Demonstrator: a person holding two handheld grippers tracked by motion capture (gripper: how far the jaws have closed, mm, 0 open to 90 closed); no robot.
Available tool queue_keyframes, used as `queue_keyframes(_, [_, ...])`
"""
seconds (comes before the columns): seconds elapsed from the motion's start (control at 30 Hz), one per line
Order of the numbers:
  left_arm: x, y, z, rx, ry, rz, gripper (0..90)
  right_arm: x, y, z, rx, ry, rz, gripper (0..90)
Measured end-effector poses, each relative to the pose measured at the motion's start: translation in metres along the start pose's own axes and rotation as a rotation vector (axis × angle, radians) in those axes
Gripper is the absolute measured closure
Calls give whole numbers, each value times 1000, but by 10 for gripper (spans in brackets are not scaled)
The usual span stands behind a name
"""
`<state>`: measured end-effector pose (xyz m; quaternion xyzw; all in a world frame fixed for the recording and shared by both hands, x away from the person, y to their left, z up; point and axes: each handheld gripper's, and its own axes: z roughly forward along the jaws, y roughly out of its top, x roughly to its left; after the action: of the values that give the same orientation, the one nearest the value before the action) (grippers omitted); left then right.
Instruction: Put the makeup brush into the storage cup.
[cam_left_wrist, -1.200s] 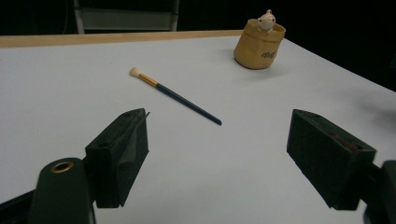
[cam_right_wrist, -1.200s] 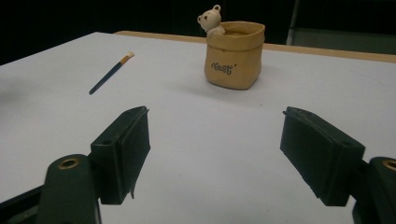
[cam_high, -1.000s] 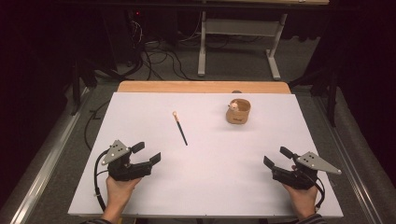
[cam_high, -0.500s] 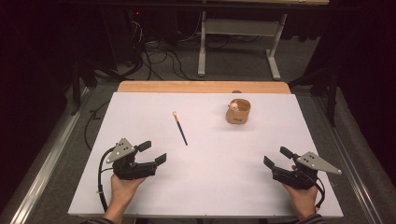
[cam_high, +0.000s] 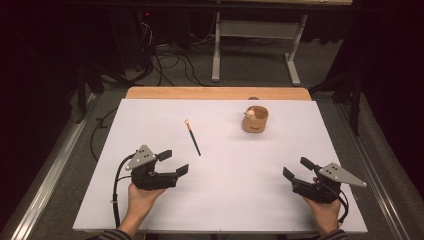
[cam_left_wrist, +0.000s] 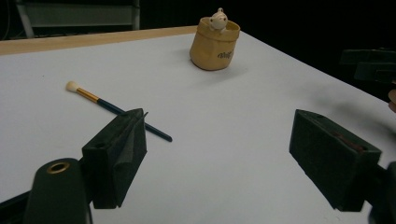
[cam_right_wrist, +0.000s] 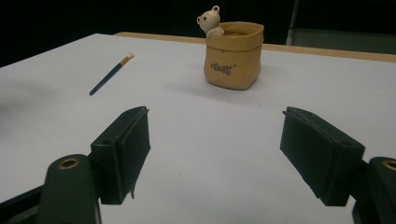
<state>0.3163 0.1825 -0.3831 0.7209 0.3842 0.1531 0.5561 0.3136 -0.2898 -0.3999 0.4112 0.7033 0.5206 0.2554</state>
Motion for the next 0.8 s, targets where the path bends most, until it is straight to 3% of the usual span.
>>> queue_keyframes(0.8, [0, 19, 29, 8, 10, 13, 198, 1, 0, 0, 1, 9, -7, 258])
